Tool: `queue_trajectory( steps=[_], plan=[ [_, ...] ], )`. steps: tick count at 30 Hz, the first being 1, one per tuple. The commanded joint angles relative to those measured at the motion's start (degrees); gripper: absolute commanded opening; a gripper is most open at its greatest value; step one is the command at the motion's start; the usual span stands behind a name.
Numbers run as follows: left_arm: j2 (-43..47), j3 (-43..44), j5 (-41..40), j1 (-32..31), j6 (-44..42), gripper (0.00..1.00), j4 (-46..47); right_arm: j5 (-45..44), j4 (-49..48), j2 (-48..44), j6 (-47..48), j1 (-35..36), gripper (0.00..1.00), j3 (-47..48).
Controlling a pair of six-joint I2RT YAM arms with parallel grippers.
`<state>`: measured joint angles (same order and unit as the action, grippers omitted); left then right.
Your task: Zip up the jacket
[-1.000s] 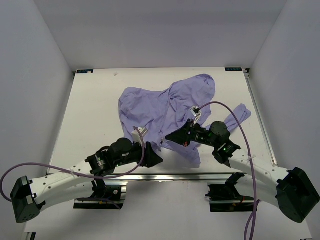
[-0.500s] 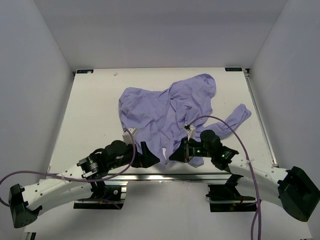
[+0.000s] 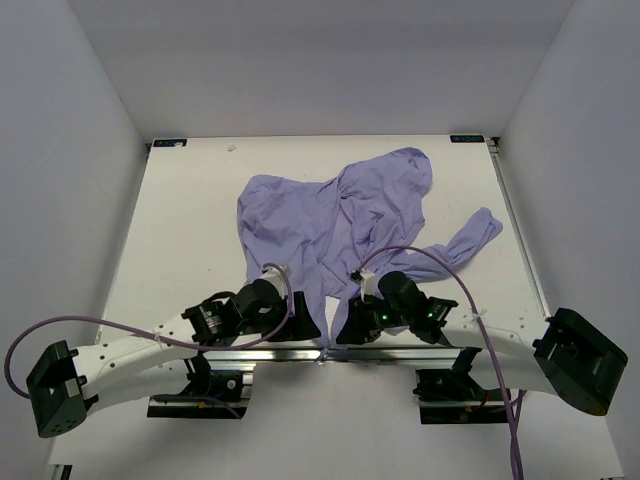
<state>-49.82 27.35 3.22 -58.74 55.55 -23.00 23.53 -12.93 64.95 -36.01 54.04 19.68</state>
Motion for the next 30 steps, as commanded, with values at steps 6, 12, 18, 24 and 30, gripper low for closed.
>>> queue_trajectory(
  steps=[6, 12, 18, 24, 30],
  plan=[
    [0.3, -3.6, 3.2, -0.3, 1.4, 0.84, 6.2, -0.7, -2.8, 1.8, -0.9, 1.3, 0.42, 0.3],
    [-0.6, -4.3, 3.3, -0.3, 1.2, 0.82, 6.9, -3.3, -3.1, 4.8, -4.1, 2.3, 0.48, 1.1],
    [-2.5, -5.6, 3.5, -0.3, 0.7, 0.77, 9.8, -11.3, -0.2, 7.6, -6.5, 5.3, 0.46, 4.2],
    [-3.4, -6.3, 2.6, -0.3, 0.0, 0.74, 10.3, -13.2, -0.3, 9.6, -8.1, 5.9, 0.44, 5.5],
    [-2.7, -6.5, 2.1, -0.3, -0.3, 0.73, 10.5, -13.1, 0.3, 13.2, -8.2, 6.6, 0.40, 8.0]
  ],
)
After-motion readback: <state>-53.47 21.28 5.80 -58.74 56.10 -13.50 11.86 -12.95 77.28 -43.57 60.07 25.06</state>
